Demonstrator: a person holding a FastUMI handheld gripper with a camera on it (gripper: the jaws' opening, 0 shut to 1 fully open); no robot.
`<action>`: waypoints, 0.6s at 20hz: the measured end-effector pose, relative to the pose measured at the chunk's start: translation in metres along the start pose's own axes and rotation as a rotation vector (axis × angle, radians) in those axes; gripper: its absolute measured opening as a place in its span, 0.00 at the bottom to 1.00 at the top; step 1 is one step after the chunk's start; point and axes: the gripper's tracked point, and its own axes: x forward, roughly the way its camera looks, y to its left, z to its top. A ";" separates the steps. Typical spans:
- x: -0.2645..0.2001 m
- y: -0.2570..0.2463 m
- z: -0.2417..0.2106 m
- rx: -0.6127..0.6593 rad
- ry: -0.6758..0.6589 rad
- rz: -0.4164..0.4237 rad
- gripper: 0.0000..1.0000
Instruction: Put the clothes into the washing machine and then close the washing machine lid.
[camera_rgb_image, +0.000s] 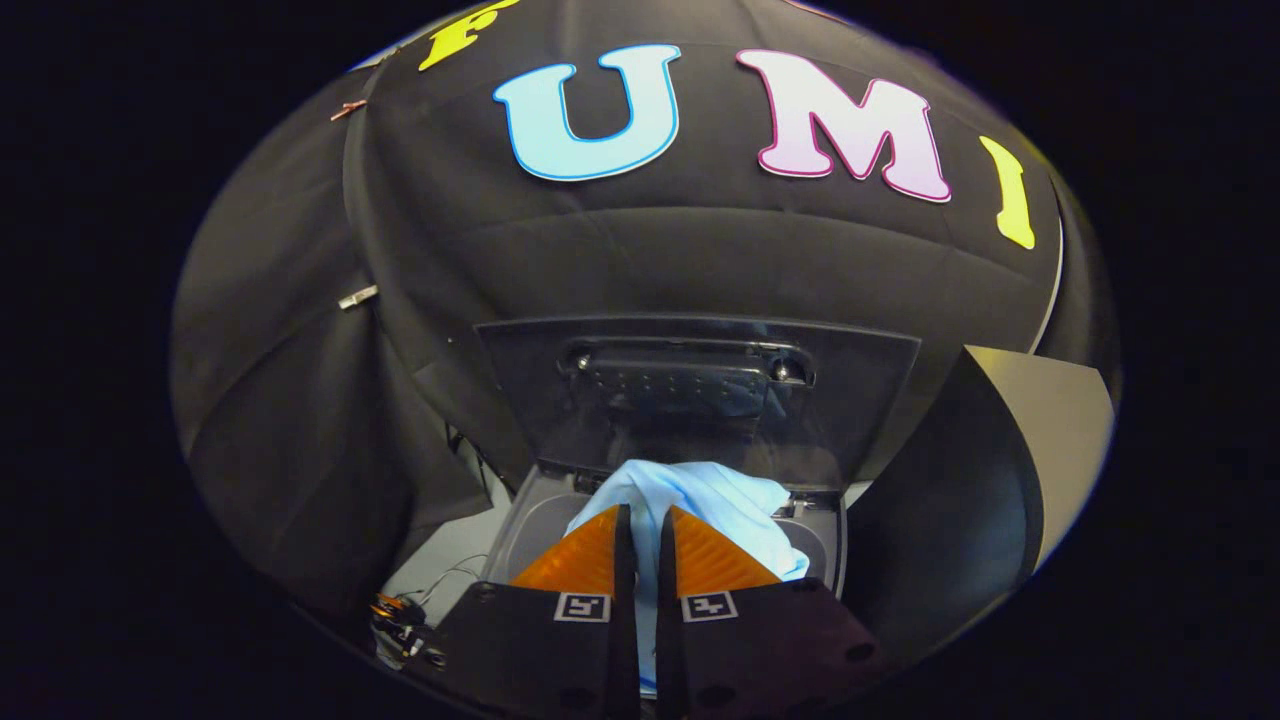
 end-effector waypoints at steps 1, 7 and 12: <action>0.006 -0.002 -0.007 -0.004 0.013 -0.005 0.11; 0.036 -0.022 -0.037 -0.008 0.072 -0.089 0.40; 0.037 -0.031 -0.037 -0.003 0.058 -0.127 0.98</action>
